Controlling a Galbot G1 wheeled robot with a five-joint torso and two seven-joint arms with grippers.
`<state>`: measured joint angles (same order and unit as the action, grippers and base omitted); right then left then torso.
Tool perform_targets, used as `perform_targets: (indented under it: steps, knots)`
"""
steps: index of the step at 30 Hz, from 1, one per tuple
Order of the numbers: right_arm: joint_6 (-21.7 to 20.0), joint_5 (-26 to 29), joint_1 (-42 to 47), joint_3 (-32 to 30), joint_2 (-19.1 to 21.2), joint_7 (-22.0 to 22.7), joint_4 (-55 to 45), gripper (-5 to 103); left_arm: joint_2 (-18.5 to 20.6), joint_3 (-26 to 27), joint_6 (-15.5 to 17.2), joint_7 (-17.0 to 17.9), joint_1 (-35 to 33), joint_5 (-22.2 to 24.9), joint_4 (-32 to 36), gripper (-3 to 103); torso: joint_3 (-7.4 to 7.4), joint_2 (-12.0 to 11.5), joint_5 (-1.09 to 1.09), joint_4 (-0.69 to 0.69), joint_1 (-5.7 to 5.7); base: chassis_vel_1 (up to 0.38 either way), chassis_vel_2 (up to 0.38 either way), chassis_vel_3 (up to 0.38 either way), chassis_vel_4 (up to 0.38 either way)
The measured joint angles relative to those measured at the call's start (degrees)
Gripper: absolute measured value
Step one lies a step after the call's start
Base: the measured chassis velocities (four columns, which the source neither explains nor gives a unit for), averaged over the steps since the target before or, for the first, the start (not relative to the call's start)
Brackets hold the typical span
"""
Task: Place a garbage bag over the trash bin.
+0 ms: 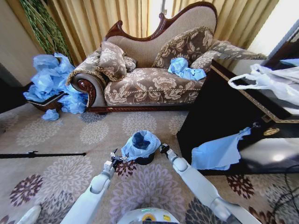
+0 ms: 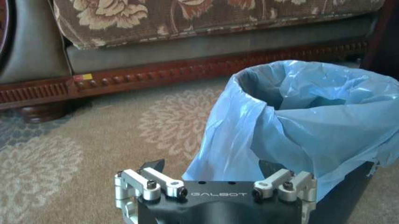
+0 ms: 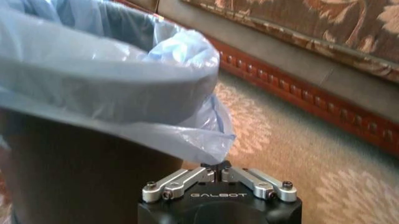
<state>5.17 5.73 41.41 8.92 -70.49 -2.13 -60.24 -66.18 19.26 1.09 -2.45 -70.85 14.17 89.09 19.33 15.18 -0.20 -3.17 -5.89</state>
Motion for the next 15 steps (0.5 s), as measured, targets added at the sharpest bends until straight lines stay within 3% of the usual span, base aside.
perform_targets:
  steps: [10, 15]
  knots:
    - [0.0, 0.0, 2.0, -0.8, 0.2, -0.5, 1.6, 0, 0.0, 0.0, 0.0, 0.0, 0.0, 0.0, 0.1, 100, 0.0, 0.0, 0.0, 0.0, 0.0, 0.0, 0.0, 0.0, 0.0]
    - [-1.0, 4.0, 3.3, -1.1, 1.9, 1.9, -3.0, 0, -0.1, 0.3, 0.3, 0.1, -0.3, 0.4, 1.3, 100, 0.0, 0.0, 0.0, 0.0, 0.0, 0.0, 0.0, 0.0, 0.0]
